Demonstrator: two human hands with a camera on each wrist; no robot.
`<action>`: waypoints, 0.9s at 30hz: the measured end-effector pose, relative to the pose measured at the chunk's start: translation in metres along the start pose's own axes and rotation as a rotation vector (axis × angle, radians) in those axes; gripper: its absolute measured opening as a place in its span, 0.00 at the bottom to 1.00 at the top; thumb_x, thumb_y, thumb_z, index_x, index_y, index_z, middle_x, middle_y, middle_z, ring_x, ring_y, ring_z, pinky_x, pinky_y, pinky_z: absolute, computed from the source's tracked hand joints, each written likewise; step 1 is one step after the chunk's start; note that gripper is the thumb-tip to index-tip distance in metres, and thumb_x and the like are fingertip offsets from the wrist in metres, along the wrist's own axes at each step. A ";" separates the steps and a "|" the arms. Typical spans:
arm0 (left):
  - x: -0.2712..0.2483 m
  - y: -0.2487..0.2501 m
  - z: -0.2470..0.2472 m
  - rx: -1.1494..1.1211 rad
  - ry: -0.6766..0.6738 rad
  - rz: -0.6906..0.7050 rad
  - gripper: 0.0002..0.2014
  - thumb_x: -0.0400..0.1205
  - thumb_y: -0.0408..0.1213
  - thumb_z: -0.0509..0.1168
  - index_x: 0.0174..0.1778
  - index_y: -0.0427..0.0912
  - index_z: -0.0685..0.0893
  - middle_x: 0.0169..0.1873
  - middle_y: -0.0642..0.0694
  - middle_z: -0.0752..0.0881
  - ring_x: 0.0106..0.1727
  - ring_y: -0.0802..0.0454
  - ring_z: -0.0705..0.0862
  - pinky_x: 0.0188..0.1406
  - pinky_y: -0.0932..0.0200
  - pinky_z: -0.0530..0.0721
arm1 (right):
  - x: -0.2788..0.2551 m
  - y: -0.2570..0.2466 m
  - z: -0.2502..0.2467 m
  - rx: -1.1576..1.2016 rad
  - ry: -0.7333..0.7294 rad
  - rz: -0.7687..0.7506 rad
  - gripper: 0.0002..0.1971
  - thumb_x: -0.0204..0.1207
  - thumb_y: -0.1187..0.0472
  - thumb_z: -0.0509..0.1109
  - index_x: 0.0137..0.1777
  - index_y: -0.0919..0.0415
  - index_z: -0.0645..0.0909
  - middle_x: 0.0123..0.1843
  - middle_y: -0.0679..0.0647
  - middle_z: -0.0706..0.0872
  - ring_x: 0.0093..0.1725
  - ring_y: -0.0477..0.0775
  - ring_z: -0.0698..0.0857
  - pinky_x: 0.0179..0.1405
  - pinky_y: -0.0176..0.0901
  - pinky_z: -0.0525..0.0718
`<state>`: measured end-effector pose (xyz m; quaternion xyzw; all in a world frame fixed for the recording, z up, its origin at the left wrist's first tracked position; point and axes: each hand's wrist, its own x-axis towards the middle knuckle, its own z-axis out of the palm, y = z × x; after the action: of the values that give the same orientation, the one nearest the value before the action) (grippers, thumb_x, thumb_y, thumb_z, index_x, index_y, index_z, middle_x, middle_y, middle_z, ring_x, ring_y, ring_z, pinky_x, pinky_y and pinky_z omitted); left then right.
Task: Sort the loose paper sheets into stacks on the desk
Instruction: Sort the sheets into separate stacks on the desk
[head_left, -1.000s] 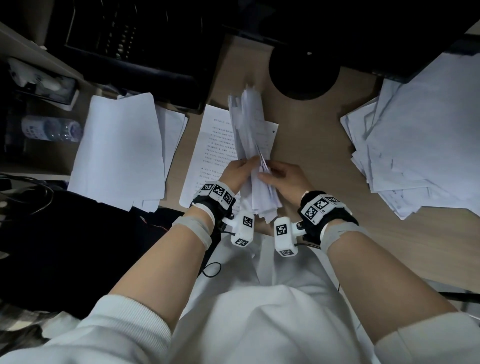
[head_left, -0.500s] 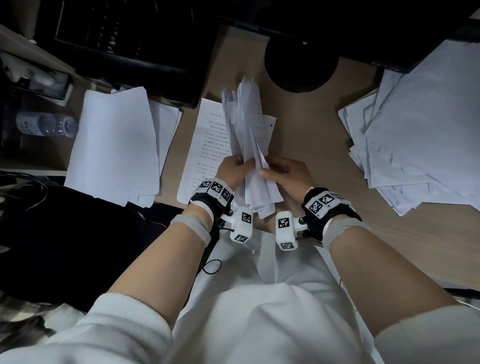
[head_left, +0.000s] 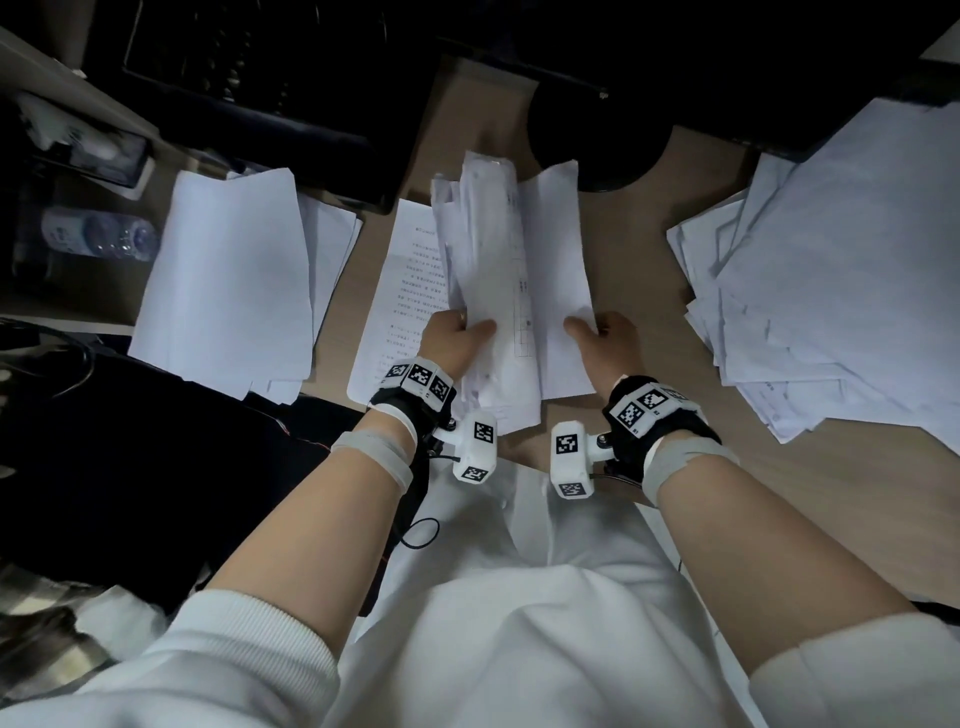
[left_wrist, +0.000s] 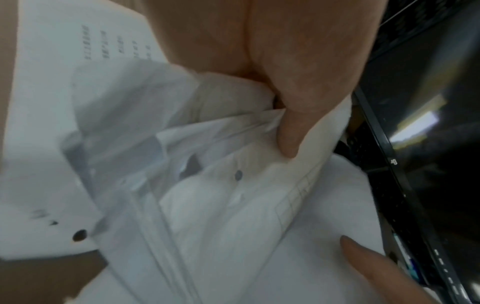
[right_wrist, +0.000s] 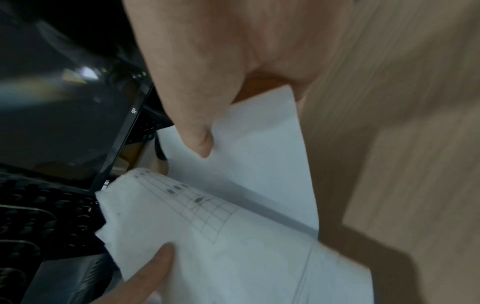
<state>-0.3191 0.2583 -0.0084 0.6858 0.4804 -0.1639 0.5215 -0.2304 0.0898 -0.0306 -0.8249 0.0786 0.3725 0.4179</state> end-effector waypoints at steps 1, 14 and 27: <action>-0.004 0.002 -0.002 0.000 -0.009 -0.007 0.11 0.84 0.39 0.68 0.53 0.33 0.87 0.44 0.38 0.90 0.48 0.41 0.87 0.49 0.53 0.83 | -0.001 0.000 -0.005 -0.023 -0.007 -0.011 0.17 0.78 0.47 0.69 0.42 0.62 0.74 0.36 0.51 0.77 0.35 0.53 0.76 0.37 0.44 0.74; -0.041 0.000 -0.047 -0.199 0.321 0.032 0.13 0.76 0.41 0.68 0.42 0.32 0.86 0.35 0.36 0.86 0.37 0.43 0.85 0.41 0.47 0.86 | -0.030 -0.052 -0.041 -0.074 0.461 -0.117 0.10 0.80 0.53 0.64 0.55 0.58 0.76 0.46 0.57 0.86 0.42 0.60 0.81 0.37 0.44 0.70; -0.016 -0.041 -0.143 -0.212 0.275 0.127 0.20 0.70 0.48 0.70 0.40 0.31 0.88 0.37 0.35 0.89 0.39 0.41 0.87 0.42 0.47 0.87 | -0.053 -0.091 0.091 -0.360 -0.121 -0.287 0.15 0.73 0.56 0.72 0.31 0.54 0.69 0.29 0.48 0.74 0.32 0.51 0.73 0.30 0.43 0.69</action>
<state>-0.4005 0.3751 0.0383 0.6718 0.5175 0.0162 0.5297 -0.2776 0.2060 0.0289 -0.8651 -0.1325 0.3659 0.3165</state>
